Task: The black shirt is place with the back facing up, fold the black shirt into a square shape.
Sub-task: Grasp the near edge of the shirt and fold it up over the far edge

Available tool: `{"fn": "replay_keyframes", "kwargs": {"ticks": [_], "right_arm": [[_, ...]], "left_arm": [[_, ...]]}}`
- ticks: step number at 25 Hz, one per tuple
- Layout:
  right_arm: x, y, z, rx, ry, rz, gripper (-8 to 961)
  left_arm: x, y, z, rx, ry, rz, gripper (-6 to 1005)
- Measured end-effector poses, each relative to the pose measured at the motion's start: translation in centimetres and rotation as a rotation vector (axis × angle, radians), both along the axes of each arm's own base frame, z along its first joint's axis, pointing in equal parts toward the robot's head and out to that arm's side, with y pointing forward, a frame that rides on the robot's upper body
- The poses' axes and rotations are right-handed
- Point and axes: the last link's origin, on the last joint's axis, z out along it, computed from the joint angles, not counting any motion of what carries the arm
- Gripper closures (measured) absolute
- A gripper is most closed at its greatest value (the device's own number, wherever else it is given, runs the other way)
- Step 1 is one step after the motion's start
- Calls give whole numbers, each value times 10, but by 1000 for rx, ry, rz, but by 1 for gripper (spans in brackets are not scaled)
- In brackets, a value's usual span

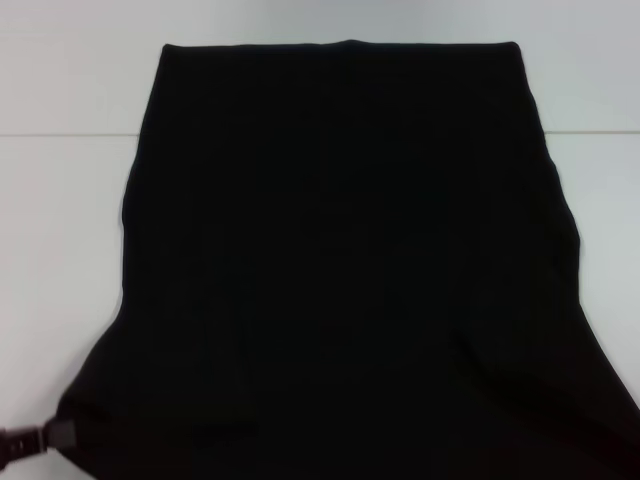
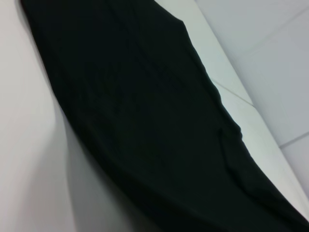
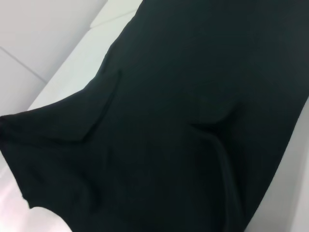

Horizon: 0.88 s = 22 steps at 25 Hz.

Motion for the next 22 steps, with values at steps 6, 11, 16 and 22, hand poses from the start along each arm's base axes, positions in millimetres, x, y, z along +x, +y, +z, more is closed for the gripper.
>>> {"fn": "replay_keyframes", "kwargs": {"ticks": [6,11,16,22], "right_arm": [[4,-21,2,-33,24,-8,917],[-2,-9,7,-9,37,11,917],[-20,30,7,30,35,79,917],[-45,82,4,131,40,128,917]], "left_arm": [[5,-21,-6,-60,-70,-14,931],[11,-8,-8,-60,-88,-45,931],[31,32,-6,-66,-101,-126,931],[55,95,-3,-13,-85,-188,931]]}}
